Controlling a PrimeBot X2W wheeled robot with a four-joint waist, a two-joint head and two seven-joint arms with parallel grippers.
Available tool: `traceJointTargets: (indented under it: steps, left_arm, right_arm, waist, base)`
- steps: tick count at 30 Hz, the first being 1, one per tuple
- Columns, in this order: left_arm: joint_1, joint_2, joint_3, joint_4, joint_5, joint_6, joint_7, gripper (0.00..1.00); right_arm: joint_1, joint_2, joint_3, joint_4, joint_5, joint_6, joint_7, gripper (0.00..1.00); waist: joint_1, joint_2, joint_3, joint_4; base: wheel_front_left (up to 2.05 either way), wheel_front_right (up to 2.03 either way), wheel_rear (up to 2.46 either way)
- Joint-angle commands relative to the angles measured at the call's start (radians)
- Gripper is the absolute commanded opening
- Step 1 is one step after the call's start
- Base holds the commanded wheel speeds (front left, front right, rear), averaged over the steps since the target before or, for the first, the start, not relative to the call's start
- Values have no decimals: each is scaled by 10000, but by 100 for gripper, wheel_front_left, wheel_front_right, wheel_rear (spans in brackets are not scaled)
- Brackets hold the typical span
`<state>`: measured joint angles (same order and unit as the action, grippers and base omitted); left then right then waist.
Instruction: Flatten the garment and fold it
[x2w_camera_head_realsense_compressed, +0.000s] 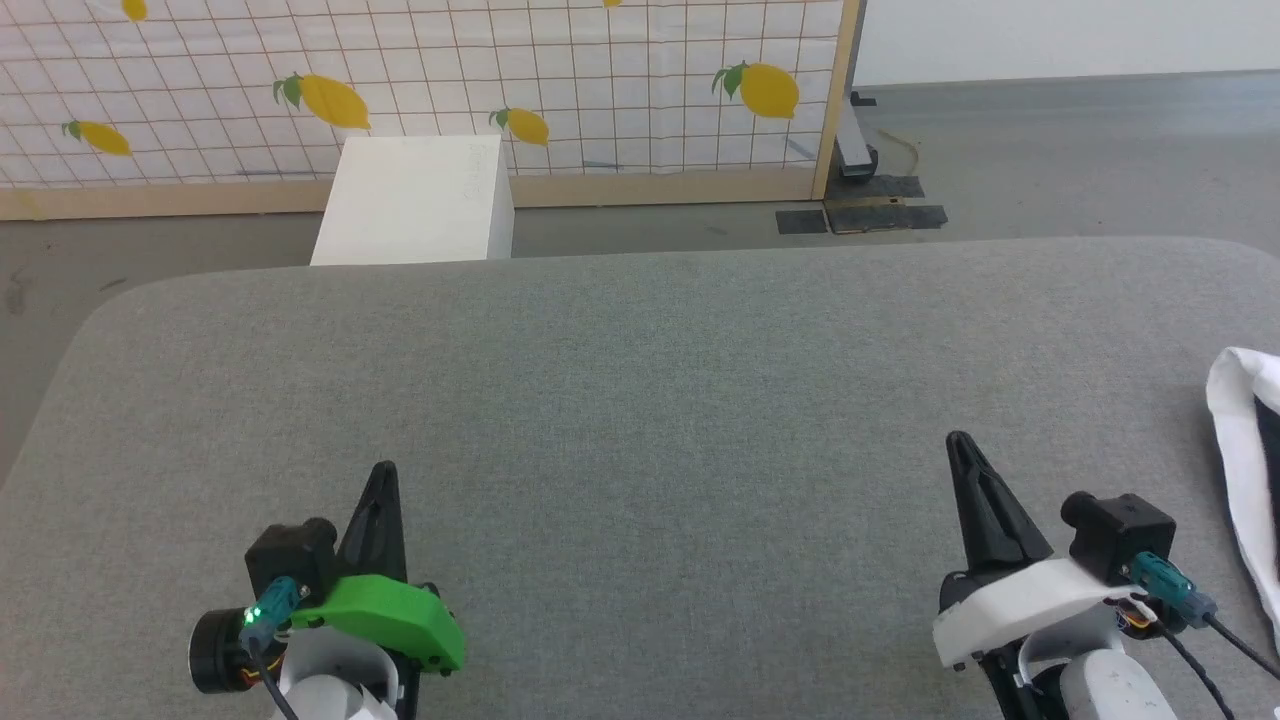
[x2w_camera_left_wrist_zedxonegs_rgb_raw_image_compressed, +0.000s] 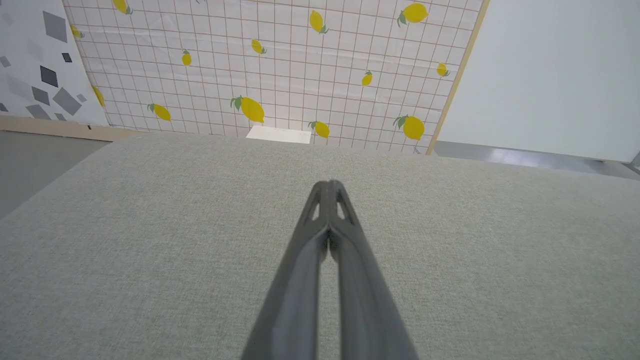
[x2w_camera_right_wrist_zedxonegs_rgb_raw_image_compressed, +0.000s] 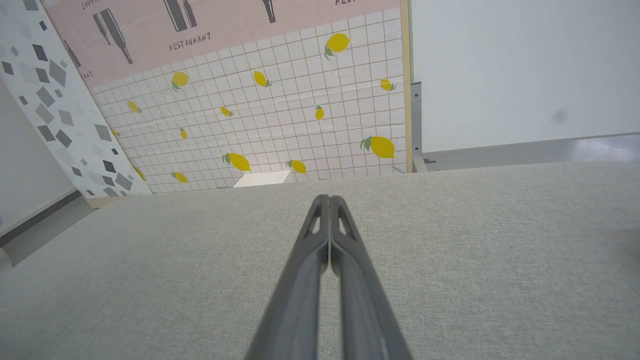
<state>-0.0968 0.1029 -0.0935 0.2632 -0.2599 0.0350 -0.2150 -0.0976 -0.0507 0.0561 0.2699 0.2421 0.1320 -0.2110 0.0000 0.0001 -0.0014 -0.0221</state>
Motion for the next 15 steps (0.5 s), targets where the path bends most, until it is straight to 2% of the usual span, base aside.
traceJointTargets:
  steps: [1, 15]
  left_arm:
    - [150, -48, 46, -97, 223, -48, 61, 0]
    - [257, -111, 163, -431, 536, -88, 336, 0]
  right_arm:
    - [157, -1, -35, -118, -138, -2, 53, 0]
    - [265, 0, -104, -458, -438, -4, 324, 0]
  waist:
    - [0, -1, 0, 3]
    - [0, -1, 2, 32]
  base:
    - [0, 0, 0]
    - [0, 0, 0]
